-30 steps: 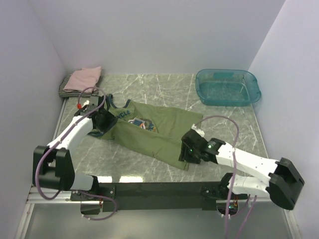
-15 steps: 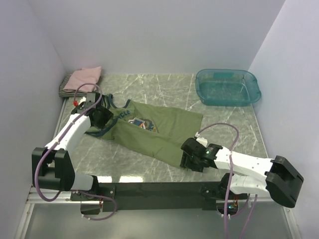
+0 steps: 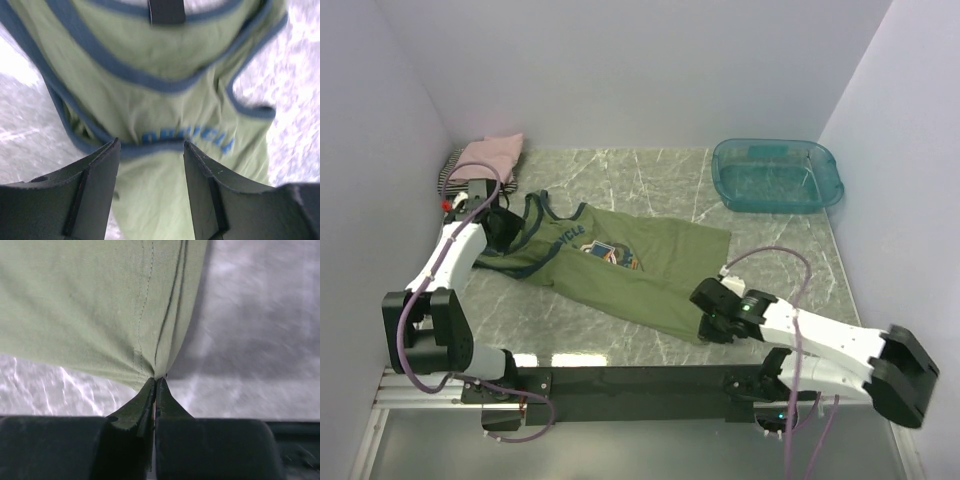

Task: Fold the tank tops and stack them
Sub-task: Fold the tank top

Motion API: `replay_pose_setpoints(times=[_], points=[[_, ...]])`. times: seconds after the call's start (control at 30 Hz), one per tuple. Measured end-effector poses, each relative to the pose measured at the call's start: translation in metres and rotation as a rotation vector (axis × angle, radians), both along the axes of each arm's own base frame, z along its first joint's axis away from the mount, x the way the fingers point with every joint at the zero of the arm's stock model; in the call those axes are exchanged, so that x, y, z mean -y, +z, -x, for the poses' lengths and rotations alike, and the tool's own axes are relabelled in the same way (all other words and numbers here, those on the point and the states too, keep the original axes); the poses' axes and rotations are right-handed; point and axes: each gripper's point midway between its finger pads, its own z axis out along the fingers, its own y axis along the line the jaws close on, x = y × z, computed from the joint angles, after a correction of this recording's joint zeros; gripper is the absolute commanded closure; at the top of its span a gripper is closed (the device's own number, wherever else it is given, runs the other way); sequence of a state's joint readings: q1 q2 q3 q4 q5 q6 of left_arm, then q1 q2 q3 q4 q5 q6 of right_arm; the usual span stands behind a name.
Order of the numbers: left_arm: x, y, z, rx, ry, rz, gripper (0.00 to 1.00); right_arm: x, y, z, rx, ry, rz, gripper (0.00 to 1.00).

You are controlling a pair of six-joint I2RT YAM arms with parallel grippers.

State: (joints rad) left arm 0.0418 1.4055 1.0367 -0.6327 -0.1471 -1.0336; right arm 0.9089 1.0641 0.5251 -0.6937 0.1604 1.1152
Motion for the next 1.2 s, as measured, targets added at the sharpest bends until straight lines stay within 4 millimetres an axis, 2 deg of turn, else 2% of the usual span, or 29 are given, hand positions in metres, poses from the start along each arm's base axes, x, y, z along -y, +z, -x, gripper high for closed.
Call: replay_pose_setpoints(times=[0.13,0.3,0.53,0.73,0.9,1.1,1.17,1.2], points=[[-0.013,-0.002,-0.004,-0.009,0.039,-0.013,0.4,0.016,0.013,0.012,0.001,-0.005,-0.009,1.0],[-0.02,-0.012,0.0,-0.048,0.085,-0.019,0.38,0.031,0.017,0.024,-0.025,-0.02,0.005,1.0],[-0.047,-0.041,0.032,-0.223,0.25,-0.115,0.36,0.027,0.002,0.023,-0.06,-0.001,0.026,1.0],[-0.07,-0.052,0.058,-0.325,0.387,-0.188,0.34,0.027,-0.005,0.019,-0.058,0.032,0.013,1.0],[-0.078,-0.065,0.056,-0.342,0.432,-0.183,0.34,0.027,-0.004,0.008,-0.032,0.038,-0.025,1.0],[-0.078,-0.081,0.049,-0.347,0.448,-0.171,0.37,0.028,-0.005,0.004,-0.023,0.058,-0.052,1.0],[-0.078,-0.087,0.05,-0.369,0.461,-0.169,0.4,0.027,-0.005,0.001,-0.016,0.067,-0.061,1.0],[-0.079,-0.091,0.051,-0.383,0.469,-0.174,0.46,0.026,-0.004,0.0,-0.012,0.07,-0.064,1.0]])
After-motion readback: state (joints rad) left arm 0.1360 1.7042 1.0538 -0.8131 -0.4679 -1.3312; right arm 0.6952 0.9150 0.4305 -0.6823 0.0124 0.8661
